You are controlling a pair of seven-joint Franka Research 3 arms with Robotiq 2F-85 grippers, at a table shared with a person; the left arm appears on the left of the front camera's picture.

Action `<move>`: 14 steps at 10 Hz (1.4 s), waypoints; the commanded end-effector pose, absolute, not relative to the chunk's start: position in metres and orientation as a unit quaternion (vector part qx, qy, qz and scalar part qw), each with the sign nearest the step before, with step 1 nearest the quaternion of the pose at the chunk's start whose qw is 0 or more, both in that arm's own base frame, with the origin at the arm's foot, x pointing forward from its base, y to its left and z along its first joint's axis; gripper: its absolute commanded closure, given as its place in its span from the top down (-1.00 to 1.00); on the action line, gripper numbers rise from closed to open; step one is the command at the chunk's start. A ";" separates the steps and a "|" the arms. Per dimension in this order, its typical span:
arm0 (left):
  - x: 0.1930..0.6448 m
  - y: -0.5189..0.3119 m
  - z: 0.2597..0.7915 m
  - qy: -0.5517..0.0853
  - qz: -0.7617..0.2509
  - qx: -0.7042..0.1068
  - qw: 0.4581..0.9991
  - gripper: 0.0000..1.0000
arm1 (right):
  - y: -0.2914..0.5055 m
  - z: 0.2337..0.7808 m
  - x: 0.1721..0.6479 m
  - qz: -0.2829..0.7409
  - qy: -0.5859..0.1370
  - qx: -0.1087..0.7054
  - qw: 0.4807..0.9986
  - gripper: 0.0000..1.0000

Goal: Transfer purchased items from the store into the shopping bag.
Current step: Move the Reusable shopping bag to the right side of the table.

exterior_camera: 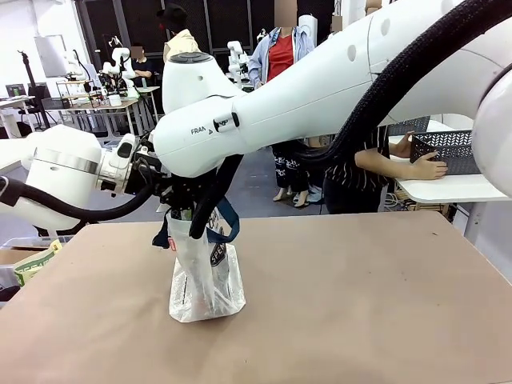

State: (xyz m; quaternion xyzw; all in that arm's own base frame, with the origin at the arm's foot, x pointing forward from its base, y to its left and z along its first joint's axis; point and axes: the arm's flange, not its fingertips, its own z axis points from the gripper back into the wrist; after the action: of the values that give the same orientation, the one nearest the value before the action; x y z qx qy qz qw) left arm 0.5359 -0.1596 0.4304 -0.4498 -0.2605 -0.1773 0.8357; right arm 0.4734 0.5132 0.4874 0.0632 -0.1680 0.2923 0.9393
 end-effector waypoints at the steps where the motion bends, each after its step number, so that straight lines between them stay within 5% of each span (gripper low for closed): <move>1: 0.538 -0.166 0.429 -0.255 -0.173 -0.434 0.847 -1.00 | 0.495 0.491 0.462 0.268 -0.181 0.074 0.943 -0.06; 4: 0.539 -0.167 0.429 -0.247 -0.158 -0.423 0.857 -1.00 | 0.480 0.506 0.452 0.257 -0.190 0.077 0.944 1.00; 10: 0.543 -0.168 0.427 -0.234 -0.153 -0.398 0.874 -1.00 | 0.384 0.581 0.402 0.201 -0.246 0.052 0.947 1.00; 14: 0.552 -0.177 0.428 -0.217 -0.150 -0.377 0.888 -1.00 | 0.272 0.594 0.404 0.017 -0.263 0.012 0.965 1.00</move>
State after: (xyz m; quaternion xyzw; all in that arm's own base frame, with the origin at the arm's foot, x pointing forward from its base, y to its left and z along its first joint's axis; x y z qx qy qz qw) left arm 0.5445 -0.1681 0.4302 -0.3957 -0.2347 -0.1542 0.8744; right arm 0.4055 0.2865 0.6091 0.0221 -0.2673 0.0720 0.9607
